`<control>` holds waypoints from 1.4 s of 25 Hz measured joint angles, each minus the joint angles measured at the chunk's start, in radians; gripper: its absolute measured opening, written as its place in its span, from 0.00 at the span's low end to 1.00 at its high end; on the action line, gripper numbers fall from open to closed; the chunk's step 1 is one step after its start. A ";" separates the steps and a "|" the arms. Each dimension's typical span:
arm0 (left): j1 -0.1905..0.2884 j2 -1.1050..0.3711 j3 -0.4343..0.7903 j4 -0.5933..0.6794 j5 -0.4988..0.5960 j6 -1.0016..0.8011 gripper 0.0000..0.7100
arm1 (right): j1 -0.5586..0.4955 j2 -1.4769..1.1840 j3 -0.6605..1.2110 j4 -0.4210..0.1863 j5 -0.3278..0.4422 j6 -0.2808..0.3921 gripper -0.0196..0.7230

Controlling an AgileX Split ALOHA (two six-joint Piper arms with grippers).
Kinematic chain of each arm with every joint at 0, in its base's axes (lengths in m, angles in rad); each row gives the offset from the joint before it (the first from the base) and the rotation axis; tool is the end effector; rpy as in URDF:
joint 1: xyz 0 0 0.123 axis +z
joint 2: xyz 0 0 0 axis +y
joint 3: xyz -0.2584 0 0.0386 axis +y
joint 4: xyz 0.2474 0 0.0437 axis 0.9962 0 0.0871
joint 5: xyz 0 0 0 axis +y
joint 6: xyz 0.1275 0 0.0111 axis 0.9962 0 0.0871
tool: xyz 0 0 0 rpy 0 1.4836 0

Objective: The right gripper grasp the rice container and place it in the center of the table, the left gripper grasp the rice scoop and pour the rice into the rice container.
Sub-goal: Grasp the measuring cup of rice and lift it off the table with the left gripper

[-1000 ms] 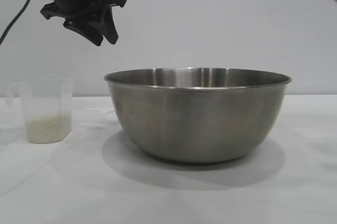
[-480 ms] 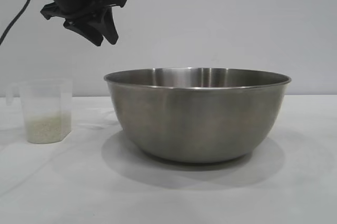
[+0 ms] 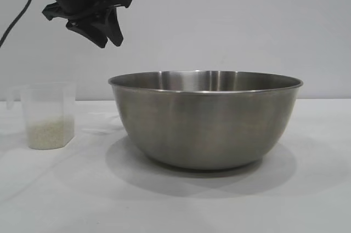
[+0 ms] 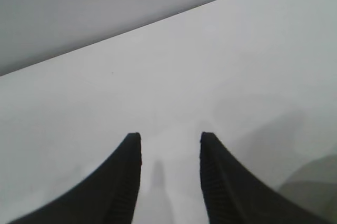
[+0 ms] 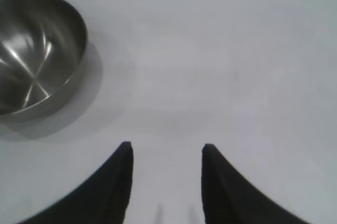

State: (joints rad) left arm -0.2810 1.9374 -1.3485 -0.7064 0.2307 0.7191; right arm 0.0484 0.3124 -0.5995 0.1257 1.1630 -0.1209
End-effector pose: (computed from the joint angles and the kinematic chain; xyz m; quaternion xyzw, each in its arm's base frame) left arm 0.4340 -0.1451 0.1699 0.1693 0.8841 -0.1213 0.4183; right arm 0.0799 0.0186 0.2612 -0.0770 0.9195 0.0490 0.3824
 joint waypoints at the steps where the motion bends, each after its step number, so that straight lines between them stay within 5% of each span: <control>1: 0.000 0.000 0.000 0.000 0.000 0.000 0.32 | 0.000 -0.010 0.008 0.004 0.009 0.000 0.38; 7: 0.000 0.000 0.000 0.000 0.000 0.000 0.32 | 0.000 -0.165 0.070 0.005 0.080 0.004 0.38; 15: -0.002 -0.004 0.000 0.000 -0.002 0.000 0.32 | 0.000 -0.328 0.070 -0.093 0.101 0.116 0.38; 20: -0.002 -0.008 0.000 0.000 -0.002 0.000 0.32 | 0.000 -0.328 0.070 -0.097 0.090 0.114 0.38; 24: -0.002 -0.021 0.000 0.000 -0.002 0.000 0.32 | 0.000 -0.328 0.102 -0.113 0.001 0.110 0.38; 35: -0.002 -0.026 0.000 0.000 -0.002 0.000 0.32 | 0.000 -0.328 0.109 -0.092 -0.016 0.087 0.38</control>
State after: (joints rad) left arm -0.2829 1.9110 -1.3485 -0.7064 0.2287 0.7191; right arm 0.0484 -0.0159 -0.4902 0.0338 1.1469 -0.0344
